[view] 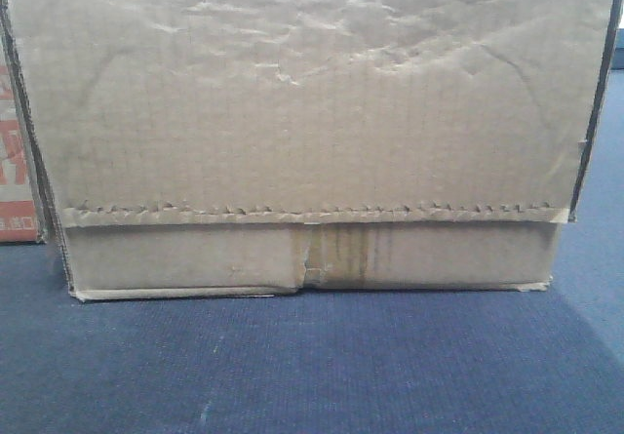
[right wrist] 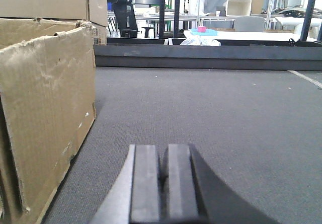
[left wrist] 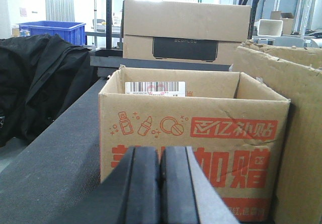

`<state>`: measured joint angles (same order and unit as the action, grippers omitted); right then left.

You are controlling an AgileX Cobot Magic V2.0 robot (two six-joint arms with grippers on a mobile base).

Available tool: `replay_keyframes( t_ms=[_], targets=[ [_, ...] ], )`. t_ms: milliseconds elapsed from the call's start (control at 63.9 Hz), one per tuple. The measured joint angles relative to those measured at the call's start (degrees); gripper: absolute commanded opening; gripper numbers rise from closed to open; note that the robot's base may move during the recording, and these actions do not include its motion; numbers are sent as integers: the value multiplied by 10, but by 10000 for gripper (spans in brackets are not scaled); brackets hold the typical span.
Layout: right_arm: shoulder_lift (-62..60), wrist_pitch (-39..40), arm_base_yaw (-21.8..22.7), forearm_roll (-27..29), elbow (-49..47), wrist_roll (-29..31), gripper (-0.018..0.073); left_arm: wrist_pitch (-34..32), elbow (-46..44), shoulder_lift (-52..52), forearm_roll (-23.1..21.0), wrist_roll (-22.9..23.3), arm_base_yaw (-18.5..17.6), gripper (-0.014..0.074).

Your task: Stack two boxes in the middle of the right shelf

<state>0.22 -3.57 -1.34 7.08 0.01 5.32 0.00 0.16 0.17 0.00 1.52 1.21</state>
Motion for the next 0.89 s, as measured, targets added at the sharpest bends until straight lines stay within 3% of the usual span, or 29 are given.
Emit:
replay_keyframes(
  t_ms=[893],
  targets=[
    [0,21,0,0,0,0,-162,-12,0,0,0,0,0,-111]
  ],
)
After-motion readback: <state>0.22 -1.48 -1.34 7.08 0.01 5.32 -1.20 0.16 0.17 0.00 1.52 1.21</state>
